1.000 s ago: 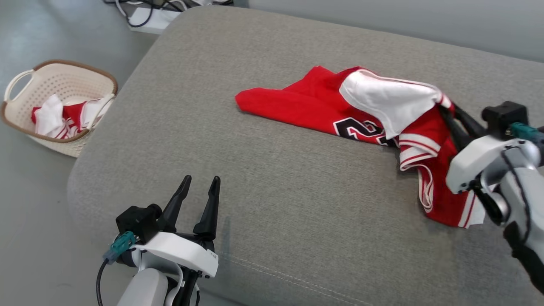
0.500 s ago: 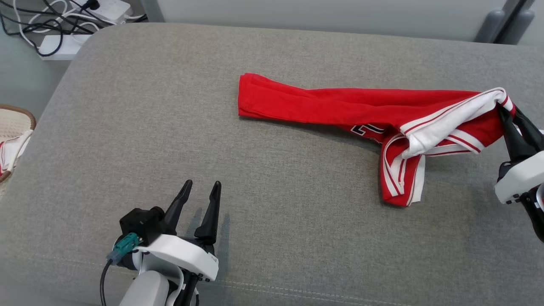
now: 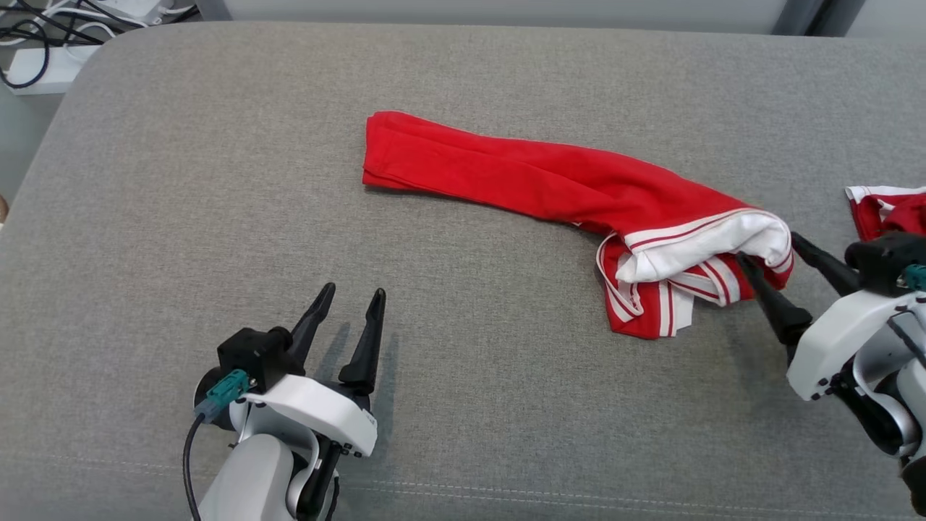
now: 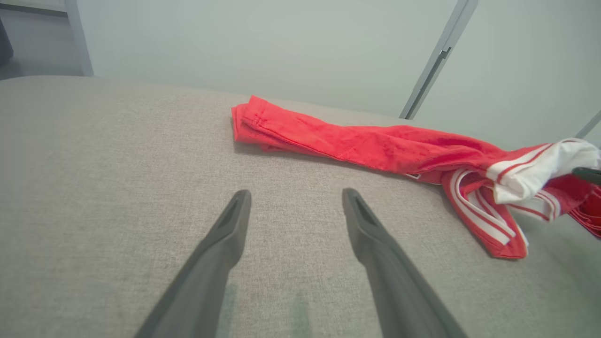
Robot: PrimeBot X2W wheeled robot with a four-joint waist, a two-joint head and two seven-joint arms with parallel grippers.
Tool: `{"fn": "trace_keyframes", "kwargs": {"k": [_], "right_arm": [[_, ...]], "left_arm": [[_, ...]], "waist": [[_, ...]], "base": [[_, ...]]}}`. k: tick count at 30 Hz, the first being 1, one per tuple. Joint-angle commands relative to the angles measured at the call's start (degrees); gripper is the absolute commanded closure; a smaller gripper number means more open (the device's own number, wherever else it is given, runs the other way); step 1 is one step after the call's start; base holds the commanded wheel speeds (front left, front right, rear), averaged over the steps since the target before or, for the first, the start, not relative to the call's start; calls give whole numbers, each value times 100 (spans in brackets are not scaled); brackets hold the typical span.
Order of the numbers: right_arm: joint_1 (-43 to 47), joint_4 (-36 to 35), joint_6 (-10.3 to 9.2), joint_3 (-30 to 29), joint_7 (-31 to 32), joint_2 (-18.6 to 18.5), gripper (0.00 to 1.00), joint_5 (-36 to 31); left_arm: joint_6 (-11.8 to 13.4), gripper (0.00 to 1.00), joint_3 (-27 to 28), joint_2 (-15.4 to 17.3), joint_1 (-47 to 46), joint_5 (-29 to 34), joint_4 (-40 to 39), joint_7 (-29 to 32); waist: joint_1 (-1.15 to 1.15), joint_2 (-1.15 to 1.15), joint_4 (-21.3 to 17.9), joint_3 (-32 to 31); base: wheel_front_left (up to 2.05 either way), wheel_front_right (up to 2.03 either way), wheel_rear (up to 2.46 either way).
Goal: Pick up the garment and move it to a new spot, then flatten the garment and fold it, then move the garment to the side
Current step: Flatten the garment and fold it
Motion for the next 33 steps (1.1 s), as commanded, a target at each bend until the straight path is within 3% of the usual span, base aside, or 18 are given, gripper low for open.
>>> {"fn": "trace_keyframes", "kwargs": {"k": [1,10,21,25,33], "right_arm": [[22,-78,-1,-40,-38,-154,0,-18],[481,-156,-1,-206,-576,-30,0,-192],[212,-583,-1,961,-973,339,0,-642],[25,-485,-1,1099,-983,485,0,-689],[-212,-192,-1,1248,-1071,743,0,-699]], "left_arm": [[-40,0,162,96,-215,50,-95,-33],[-40,0,3,96,-259,5,-122,-33],[-40,0,-80,96,-307,10,-103,-33],[-40,0,-111,98,-333,48,-79,-33],[-40,0,-363,528,-1057,505,288,-33]], "waist": [[0,0,-66,45],[0,0,-433,151],[0,0,-489,124],[0,0,-404,113],[0,0,-390,299]], "base": [[0,0,0],[0,0,0],[0,0,0],[0,0,0],[0,0,0]]}}
